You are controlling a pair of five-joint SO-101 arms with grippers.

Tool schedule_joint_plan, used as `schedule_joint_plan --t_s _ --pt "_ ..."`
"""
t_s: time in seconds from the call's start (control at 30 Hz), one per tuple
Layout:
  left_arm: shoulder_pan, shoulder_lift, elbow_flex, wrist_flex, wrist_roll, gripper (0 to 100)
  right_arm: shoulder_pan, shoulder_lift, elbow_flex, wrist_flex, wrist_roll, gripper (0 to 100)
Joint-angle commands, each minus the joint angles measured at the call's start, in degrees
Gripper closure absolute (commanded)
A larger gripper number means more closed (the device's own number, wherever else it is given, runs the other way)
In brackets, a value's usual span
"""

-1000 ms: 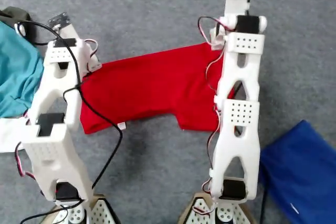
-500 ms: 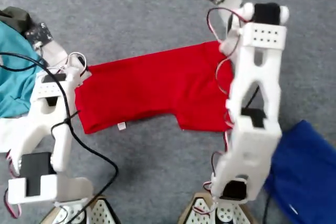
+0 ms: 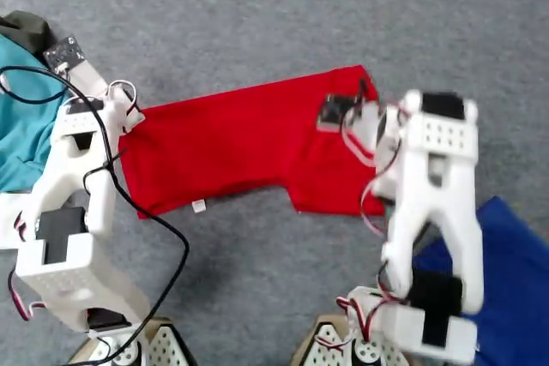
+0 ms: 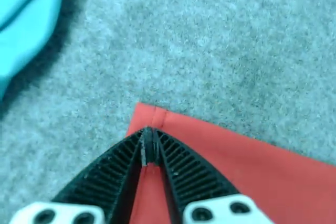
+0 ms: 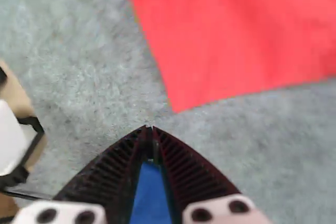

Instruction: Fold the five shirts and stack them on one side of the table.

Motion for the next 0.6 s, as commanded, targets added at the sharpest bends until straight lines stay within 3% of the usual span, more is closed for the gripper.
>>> schedule_joint_plan --t_s 0.0,0.23,0.57 --pt "-0.70 -0.48 -3.08 0.62 0.26 98 0.92 -6.20 10.86 -7.74 3.87 98.6" --pt "-0.44 -0.48 -2.81 0.70 0.09 98 -0.04 -7.43 13.76 -10.02 7.30 81.9" --pt "-0.70 -0.48 -2.81 0.70 0.00 98 -10.07 -7.34 25.89 -26.20 4.57 81.8"
